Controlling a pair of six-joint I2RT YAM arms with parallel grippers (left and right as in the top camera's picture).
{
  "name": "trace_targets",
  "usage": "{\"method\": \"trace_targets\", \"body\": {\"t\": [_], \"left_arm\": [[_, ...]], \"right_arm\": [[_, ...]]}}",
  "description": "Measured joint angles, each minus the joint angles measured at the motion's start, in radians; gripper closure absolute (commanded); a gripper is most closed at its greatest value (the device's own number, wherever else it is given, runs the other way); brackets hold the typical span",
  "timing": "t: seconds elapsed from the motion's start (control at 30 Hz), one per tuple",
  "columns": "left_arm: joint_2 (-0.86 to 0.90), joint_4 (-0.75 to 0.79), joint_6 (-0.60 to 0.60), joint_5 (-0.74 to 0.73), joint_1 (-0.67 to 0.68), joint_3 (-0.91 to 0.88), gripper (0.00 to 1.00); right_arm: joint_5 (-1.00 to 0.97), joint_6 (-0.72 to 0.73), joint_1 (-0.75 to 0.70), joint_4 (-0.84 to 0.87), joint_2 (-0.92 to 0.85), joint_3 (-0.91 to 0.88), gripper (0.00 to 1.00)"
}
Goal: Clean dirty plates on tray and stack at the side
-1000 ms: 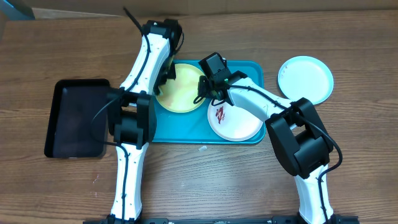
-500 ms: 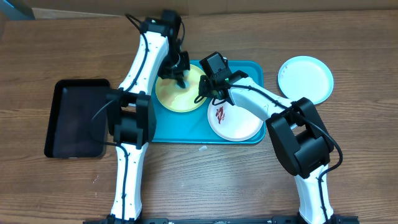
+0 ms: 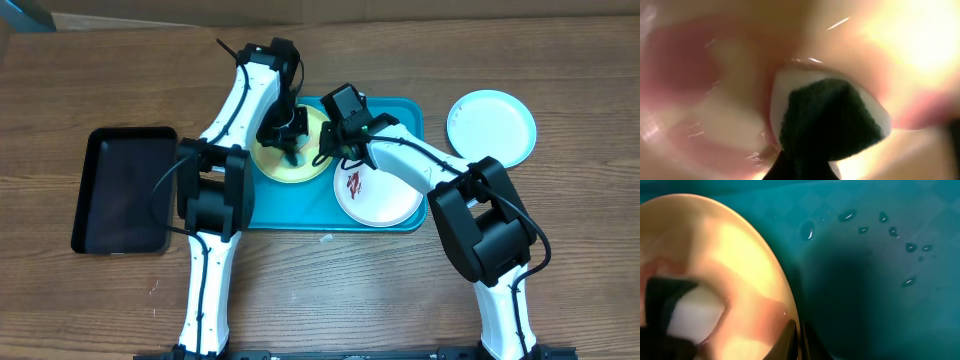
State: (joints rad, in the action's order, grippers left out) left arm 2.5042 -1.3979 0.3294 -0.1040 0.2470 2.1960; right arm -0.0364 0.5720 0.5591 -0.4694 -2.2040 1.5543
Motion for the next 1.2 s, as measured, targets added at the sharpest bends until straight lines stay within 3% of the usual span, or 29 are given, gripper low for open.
{"method": "trace_targets", "body": {"t": [0.23,0.53,0.7,0.8,1.03,1.2], "left_arm": [[0.000,-0.095,0.078,0.397,0.008,0.002,0.96],[0.011,-0.190,0.189,0.608,-0.012,0.216,0.96],[0.011,-0.224,0.204,0.533,-0.064,0.457,0.96],[0.011,-0.246,0.196,0.395,-0.121,0.573,0.96],[0.011,-0.286,0.149,0.122,-0.298,0.645,0.96],[0.011,-0.288,0.111,0.010,-0.409,0.645,0.96]], "right_arm": [[0.011,-0.005,0.001,0.009,0.000,0.000,0.96],[0.022,-0.061,-0.001,0.010,0.002,0.000,0.96],[0.017,-0.129,-0.003,0.007,0.043,-0.004,0.96],[0.000,-0.201,-0.003,0.008,0.111,-0.006,0.96],[-0.254,-0.425,0.046,0.032,0.234,-0.006,0.96],[-0.496,-0.610,0.133,0.058,0.237,-0.006,0.96]]}}
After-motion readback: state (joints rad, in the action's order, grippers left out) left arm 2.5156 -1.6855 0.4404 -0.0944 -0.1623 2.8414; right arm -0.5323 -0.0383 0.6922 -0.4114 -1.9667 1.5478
